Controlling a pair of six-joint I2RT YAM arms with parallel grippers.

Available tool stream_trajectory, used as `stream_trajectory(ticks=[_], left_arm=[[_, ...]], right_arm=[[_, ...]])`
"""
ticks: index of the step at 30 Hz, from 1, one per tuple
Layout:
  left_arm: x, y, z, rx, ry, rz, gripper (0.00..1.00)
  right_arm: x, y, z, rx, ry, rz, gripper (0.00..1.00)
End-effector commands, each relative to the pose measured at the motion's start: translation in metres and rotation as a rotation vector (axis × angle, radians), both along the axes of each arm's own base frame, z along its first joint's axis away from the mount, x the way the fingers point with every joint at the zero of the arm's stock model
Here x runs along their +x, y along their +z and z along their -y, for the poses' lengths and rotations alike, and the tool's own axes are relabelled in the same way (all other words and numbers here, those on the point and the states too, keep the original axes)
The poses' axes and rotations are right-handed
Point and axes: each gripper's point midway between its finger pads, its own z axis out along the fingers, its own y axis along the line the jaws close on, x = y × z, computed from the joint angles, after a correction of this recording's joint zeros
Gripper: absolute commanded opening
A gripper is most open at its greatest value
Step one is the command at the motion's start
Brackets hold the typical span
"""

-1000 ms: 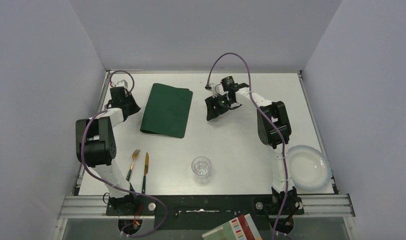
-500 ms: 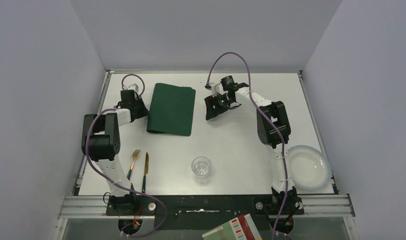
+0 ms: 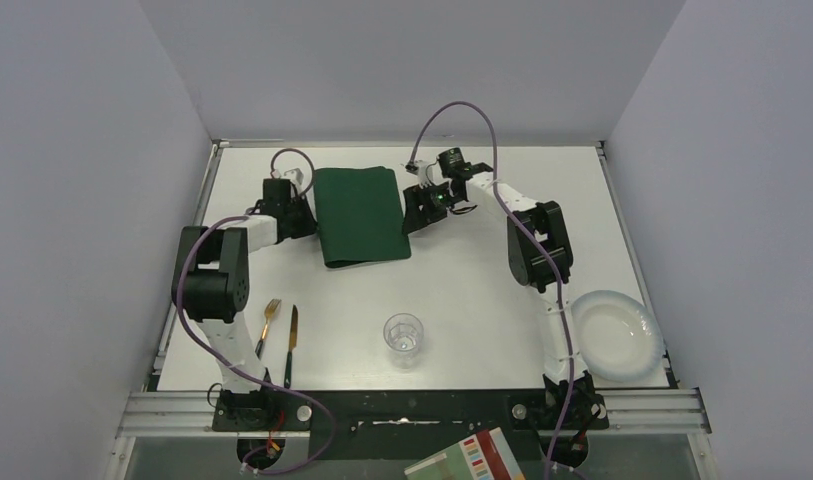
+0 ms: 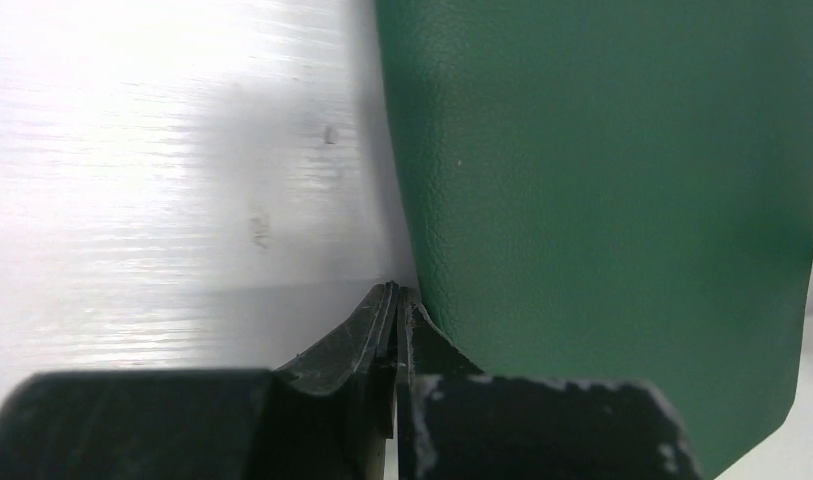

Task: Set the dinner table for one person
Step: Adjust the napkin at the center of the board.

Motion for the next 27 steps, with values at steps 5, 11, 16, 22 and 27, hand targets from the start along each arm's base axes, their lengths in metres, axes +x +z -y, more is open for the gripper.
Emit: stream_trajectory(ticks=[5,11,16,22,27], left_arm=[[0.015,0.041,0.032,-0.037,-0.081,0.096,0.0],[0.014,0.041,0.046,-0.047,-0.108,0.094,0.0],[0.014,0.043,0.047,-0.047,-0.111,0.104,0.0],[0.015,0.048,0.048,-0.053,-0.115,0.119,0.0],[0.015,0.052,0.047,-0.036,-0.121,0.114,0.0]], right_arm=[[-0.025,-0.011,0.003,0.007,0.037,-0.101,0.62],[-0.033,-0.017,0.055,-0.111,-0.008,-0.129,0.61],[-0.056,-0.019,0.098,-0.167,-0.047,-0.187,0.61],[-0.086,-0.029,0.111,-0.185,-0.027,-0.263,0.62],[-0.081,-0.04,0.101,-0.174,-0.027,-0.273,0.62]])
